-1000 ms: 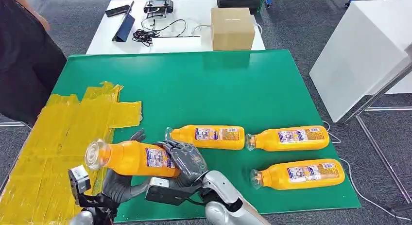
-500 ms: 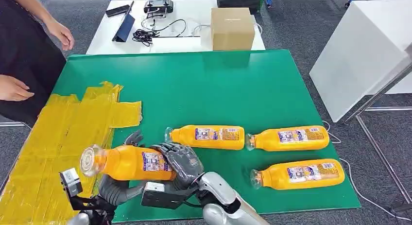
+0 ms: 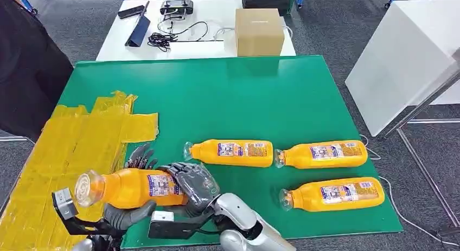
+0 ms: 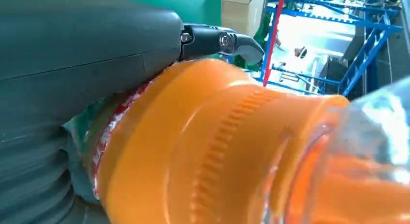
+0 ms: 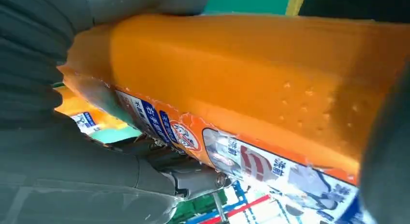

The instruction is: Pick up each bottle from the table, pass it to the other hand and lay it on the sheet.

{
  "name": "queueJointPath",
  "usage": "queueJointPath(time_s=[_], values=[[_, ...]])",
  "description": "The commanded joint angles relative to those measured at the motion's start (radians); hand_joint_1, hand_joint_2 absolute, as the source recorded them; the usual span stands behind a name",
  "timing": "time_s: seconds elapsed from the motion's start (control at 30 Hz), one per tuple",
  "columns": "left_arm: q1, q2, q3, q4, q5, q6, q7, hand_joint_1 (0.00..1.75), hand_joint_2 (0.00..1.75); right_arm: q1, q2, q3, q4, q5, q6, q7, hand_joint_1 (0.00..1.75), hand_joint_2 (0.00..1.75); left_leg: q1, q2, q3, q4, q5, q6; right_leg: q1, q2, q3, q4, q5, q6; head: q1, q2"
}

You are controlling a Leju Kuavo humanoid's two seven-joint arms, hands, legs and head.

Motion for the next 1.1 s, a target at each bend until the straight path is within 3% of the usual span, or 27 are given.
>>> queueJointPath(time_s=[0.03,0.1,0.17,0.7,0.9,1.0,1.03,1.07,1.1], values=[[-0.014,-0.008,-0.007,-0.006,-0.007,0.003,0.014,0.0,1.75,-0.034,0.005,0.062,0.057,0.004,0.016,0.002,1.75,1.75,0.001,0.0,0.004,-0.001,-0.001,-0.001,0.001,-0.001,0.004,-0.001,-0.001,0.0,0.0,0.0],[-0.011,-0.012,-0.006,-0.01,-0.016,0.019,0.015,0.0,1.75,-0.035,0.003,0.067,0.057,0.004,0.019,0.002,1.75,1.75,0.001,0.0,0.004,-0.001,-0.002,-0.001,0.001,-0.001,0.005,-0.001,-0.001,0.001,0.0,0.0],[-0.01,-0.02,0.002,-0.013,-0.012,0.031,0.013,1.75,1.75,-0.034,0.001,0.069,0.056,0.004,0.021,0.003,1.75,1.75,0.0,0.0,0.002,0.0,0.0,0.0,0.0,0.0,0.002,-0.001,0.0,0.0,0.0,0.0],[-0.018,-0.035,0.006,-0.014,0.0,0.045,0.02,1.75,1.75,-0.033,-0.005,0.055,0.049,-0.008,0.029,0.013,1.75,1.75,0.0,-0.001,0.003,-0.001,-0.001,0.0,0.0,-0.001,0.004,-0.001,-0.001,0.001,0.0,0.0],[-0.013,-0.052,0.015,-0.014,0.025,0.088,0.042,1.75,1.75,-0.013,-0.016,0.021,0.033,-0.019,0.021,0.022,1.75,1.75,0.0,-0.001,0.003,-0.001,-0.001,0.0,0.0,-0.002,0.004,-0.002,-0.001,0.001,0.0,0.0],[-0.007,-0.072,0.032,-0.034,-0.002,0.191,0.05,1.75,1.75,0.019,-0.023,-0.016,0.004,-0.022,-0.041,0.024,1.75,1.75,0.0,-0.002,0.003,-0.001,-0.001,0.0,0.0,-0.002,0.004,-0.002,-0.001,0.001,0.0,0.0],[-0.004,-0.088,0.043,-0.052,-0.073,0.302,0.047,1.75,1.75,0.047,-0.027,-0.046,-0.021,-0.018,-0.103,0.024,1.48,1.75,0.0,-0.002,0.002,-0.001,0.0,0.0,0.0,-0.002,0.003,-0.001,-0.001,0.001,0.0,0.0],[-0.008,-0.099,0.046,-0.065,-0.145,0.397,0.041,1.75,1.75,0.074,-0.032,-0.073,-0.048,-0.016,-0.16,0.014,0.1,1.75,0.0,-0.002,0.001,-0.001,0.0,0.0,0.0,-0.003,0.002,-0.001,-0.001,0.0,0.0,0.0],[-0.016,-0.1,0.042,-0.075,-0.205,0.477,0.039,1.75,1.75,0.106,-0.043,-0.103,-0.085,-0.022,-0.199,0.005,0.0,1.75,0.001,-0.004,0.005,-0.001,-0.002,0.0,0.001,-0.005,0.008,-0.003,-0.003,0.001,0.0,0.0]])
